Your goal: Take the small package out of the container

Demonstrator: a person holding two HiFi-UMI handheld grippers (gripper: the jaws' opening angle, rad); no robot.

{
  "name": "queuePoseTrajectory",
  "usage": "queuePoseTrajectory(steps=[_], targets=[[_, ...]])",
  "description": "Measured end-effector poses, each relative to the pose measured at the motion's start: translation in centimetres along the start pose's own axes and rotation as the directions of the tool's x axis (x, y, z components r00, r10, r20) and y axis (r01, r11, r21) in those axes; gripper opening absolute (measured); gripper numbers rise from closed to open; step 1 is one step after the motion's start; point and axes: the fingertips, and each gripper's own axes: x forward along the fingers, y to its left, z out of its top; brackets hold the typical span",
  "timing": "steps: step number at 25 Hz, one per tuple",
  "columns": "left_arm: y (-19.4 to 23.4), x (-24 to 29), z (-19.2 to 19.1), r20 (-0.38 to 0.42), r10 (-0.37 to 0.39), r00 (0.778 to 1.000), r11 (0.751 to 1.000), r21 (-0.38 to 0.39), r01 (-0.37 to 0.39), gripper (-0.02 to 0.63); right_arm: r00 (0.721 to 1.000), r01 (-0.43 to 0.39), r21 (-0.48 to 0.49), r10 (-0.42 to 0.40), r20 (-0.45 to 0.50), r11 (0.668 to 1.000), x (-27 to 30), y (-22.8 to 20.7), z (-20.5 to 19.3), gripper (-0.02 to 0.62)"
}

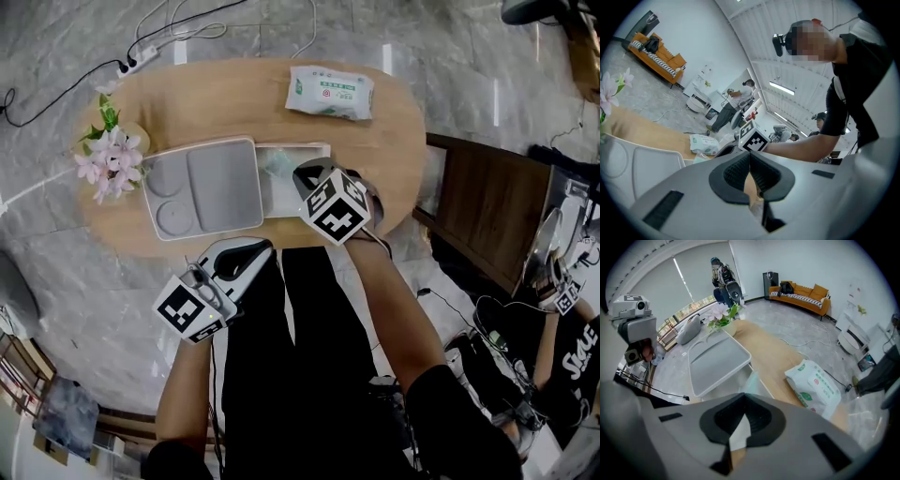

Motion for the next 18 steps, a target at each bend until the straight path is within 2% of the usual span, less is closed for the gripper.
queuePoseTrajectory(steps=[10, 18], targets=[[-2.6, -0.4, 3.0, 0.030, 0.050, 0.998, 0.998, 0.033, -0.051, 0.017, 0.982, 0.000, 0.083, -0.016, 0.190, 0.997, -8.7, -0.1, 2.2, 0.011], [-5.7, -1.7, 7.6, 0.066, 0.079, 0.995, 0.992, 0.089, -0.084, 0.017, 0.957, -0.021, 0.090, -0.006, 0.289, 0.996, -17.6, 0.7, 4.2, 0.011]])
